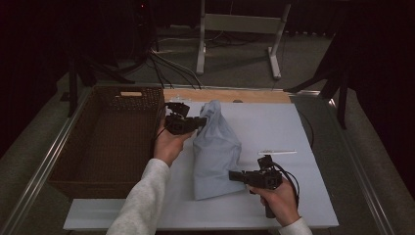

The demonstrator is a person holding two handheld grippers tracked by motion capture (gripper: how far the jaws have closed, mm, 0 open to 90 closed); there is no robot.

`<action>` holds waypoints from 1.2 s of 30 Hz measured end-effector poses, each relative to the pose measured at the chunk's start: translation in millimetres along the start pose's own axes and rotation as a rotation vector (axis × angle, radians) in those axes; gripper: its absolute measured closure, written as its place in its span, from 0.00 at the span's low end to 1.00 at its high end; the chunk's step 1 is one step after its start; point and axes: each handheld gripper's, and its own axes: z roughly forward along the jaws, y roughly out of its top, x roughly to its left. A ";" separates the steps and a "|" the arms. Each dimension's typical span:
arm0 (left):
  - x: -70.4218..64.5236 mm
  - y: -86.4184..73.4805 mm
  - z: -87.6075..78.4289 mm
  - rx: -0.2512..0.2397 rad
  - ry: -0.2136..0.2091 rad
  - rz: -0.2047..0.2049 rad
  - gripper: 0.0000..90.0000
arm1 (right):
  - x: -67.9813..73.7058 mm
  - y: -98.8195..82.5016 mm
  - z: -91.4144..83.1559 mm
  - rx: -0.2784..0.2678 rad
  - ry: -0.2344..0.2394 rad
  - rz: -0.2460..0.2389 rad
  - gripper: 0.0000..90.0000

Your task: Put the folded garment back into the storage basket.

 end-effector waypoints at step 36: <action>9.0 19.1 -24.4 -0.029 0.022 0.002 0.94 | 21.0 34.3 15.8 -0.034 0.040 0.002 0.88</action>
